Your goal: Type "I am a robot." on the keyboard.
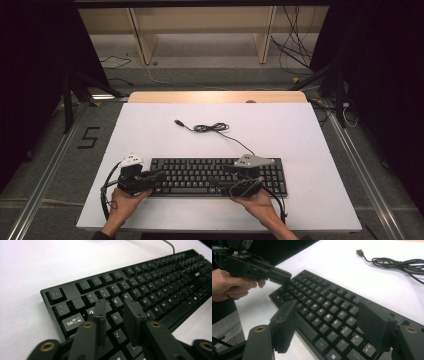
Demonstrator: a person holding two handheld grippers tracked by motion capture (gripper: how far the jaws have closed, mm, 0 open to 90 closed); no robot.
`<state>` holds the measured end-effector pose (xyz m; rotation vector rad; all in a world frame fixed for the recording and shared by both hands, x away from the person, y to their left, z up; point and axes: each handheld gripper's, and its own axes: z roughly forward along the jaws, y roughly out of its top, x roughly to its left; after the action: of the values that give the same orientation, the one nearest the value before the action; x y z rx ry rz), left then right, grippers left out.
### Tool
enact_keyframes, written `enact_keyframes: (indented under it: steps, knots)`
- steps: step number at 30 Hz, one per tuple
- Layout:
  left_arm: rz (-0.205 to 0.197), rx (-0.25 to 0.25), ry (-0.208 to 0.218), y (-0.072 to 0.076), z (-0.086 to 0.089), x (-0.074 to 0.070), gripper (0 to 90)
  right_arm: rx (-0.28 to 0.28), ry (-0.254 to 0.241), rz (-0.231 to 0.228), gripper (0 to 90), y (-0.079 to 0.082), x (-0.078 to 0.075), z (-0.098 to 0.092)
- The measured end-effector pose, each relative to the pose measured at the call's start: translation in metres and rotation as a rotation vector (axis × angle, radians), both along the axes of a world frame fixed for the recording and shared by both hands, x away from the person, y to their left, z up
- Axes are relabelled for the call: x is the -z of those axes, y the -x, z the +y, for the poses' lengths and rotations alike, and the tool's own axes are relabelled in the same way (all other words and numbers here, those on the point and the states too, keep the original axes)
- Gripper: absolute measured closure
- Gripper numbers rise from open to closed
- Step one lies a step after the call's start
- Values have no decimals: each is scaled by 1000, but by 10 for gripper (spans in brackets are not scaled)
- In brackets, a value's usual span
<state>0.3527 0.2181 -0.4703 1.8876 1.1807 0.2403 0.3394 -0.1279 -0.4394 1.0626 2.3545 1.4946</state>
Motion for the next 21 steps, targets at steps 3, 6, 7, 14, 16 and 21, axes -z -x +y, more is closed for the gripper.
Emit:
enact_keyframes:
  steps: [3, 6, 7, 14, 16, 21]
  knots:
    - [3, 5, -22, -1, -2, 1, 805, 0, 2, -1, 325, 0, 0, 0]
    - [6, 4, -42, -2, -2, 2, 857, -1, 3, -1, 316, 1, 0, 1]
    - [11, 0, -47, -3, -2, 3, 869, -3, 3, -1, 312, 1, 0, 1]
    - [32, -1, -69, -6, -2, 8, 888, -3, -1, -4, 298, 1, 0, 2]
    - [36, 2, -76, -6, -3, 8, 889, -4, -1, -5, 297, 2, 0, 2]
    - [43, 4, -92, -7, -5, 10, 889, -8, -2, -9, 295, 2, 0, 2]
